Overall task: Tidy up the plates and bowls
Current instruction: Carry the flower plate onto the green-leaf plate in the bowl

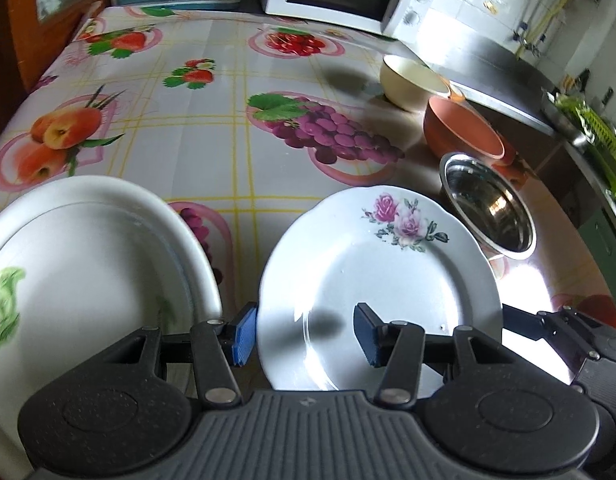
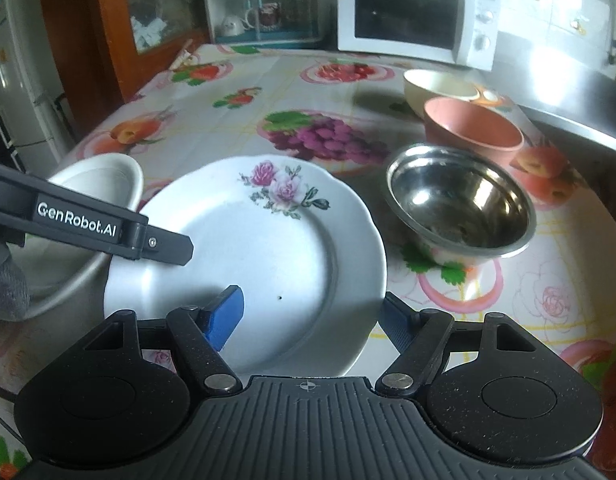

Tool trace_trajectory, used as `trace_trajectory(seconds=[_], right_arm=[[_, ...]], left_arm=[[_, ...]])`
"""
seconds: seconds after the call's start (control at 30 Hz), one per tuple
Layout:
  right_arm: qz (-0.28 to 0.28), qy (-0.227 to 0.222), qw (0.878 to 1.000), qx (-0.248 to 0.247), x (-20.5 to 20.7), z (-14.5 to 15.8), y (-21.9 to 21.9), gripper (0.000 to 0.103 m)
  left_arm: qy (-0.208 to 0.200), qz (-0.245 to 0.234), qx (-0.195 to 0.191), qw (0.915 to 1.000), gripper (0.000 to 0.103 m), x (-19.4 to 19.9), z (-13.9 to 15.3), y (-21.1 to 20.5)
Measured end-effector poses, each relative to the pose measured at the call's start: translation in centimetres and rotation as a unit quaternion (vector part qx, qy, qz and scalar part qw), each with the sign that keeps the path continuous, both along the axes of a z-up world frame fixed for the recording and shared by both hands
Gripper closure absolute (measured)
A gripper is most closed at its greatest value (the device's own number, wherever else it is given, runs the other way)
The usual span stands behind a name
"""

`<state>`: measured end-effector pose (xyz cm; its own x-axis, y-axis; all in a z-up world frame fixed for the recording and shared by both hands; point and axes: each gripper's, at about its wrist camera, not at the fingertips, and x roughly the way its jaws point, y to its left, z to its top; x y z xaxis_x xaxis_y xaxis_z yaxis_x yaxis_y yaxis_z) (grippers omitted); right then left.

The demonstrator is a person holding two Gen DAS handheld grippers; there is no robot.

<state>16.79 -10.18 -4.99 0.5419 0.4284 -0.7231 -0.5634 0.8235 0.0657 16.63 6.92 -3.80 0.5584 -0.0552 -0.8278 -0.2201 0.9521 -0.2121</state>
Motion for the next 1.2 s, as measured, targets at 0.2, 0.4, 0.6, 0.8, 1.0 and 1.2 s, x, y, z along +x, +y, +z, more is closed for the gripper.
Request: trace_trajectory(seconds=[0.2,0.4,0.6,0.8,1.0,1.2], right_arm=[[0.014,-0.02,1.0,0.007,-0.8,1.7,1.0,0.028],[0.036,-0.031,0.999,0.012,-1.4,2.6,2.9,0.028],[0.075,-0.033,0.997,0.014,-2.0,3.1,6.2,0.028],[0.115,-0.027,0.993,0.012,-2.5,2.9,10.1,0.028],[0.143,-0.018,0.99,0.003,-2.7,2.3,13.2,0.028],[0.159,-0.009,0.987,-0.01,-2.7,1.5,15.2,0.028]], left_arm=[[-0.015,0.025,-0.016,0.9995,0.052,-2.1,1.6,1.1],[-0.034,0.047,-0.016,0.9982,0.052,-4.1,3.1,2.5],[-0.04,0.083,-0.022,0.9955,0.052,-6.0,3.8,5.2],[-0.037,0.124,-0.02,0.9913,0.052,-7.9,3.8,8.7],[-0.025,0.158,-0.023,0.9869,0.052,-9.1,3.0,12.0],[-0.012,0.175,-0.029,0.9841,0.052,-9.4,1.9,14.0]])
